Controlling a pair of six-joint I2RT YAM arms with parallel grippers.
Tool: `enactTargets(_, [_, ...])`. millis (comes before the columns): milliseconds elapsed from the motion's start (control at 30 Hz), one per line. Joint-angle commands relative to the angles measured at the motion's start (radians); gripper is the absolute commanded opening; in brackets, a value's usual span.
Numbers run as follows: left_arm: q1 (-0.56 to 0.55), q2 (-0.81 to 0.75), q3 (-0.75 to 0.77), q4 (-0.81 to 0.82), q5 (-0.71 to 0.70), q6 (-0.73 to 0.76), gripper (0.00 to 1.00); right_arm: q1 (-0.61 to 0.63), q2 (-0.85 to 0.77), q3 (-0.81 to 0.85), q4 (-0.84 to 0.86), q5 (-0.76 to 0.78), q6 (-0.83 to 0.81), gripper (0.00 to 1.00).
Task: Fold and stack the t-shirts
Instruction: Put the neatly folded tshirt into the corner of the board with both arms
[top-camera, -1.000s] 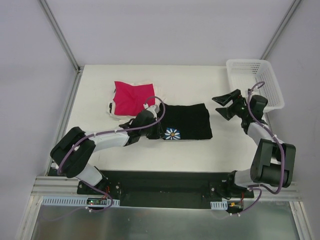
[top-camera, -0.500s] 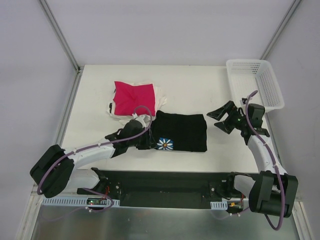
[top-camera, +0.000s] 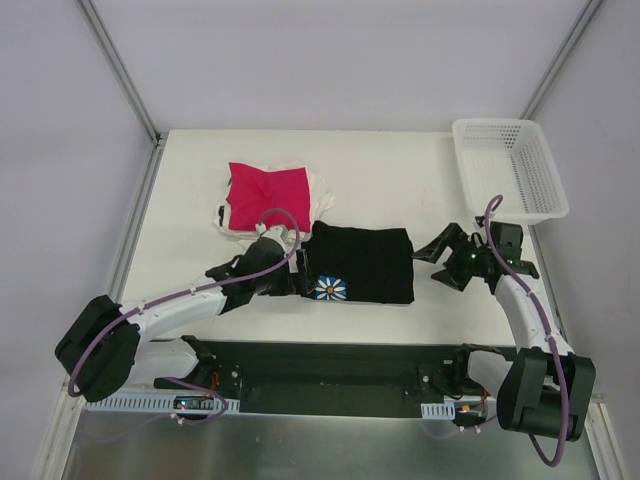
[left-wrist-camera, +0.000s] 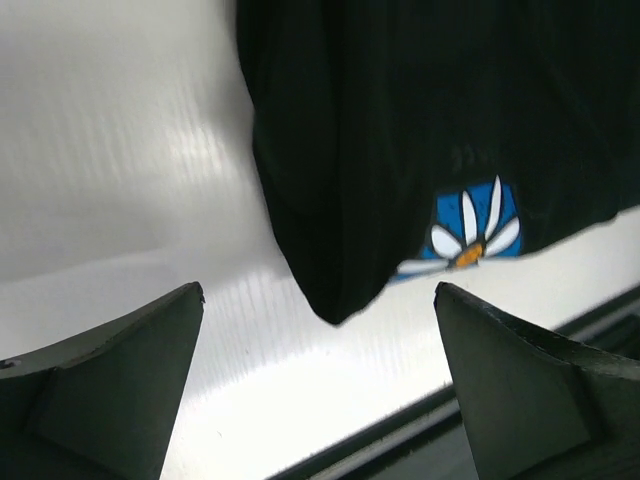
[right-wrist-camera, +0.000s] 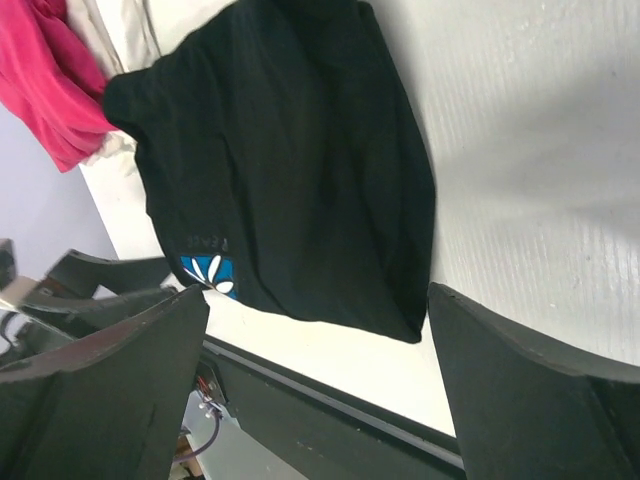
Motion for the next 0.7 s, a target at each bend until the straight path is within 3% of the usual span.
enactTargets(0, [0.029, 0.065, 0.109, -0.01, -0.148, 0.079, 0.99, 0.005, -0.02, -0.016, -0.031, 0.004, -0.029, 0.93])
enactTargets(400, [0.133, 0.36, 0.277, 0.086, -0.052, 0.145, 0.99, 0.004, 0.104, -0.019, 0.041, 0.074, -0.055, 0.94])
enactTargets(667, [0.155, 0.379, 0.269, 0.095, -0.027, 0.154, 0.99, 0.005, 0.204, -0.049, 0.181, 0.088, -0.003, 0.95])
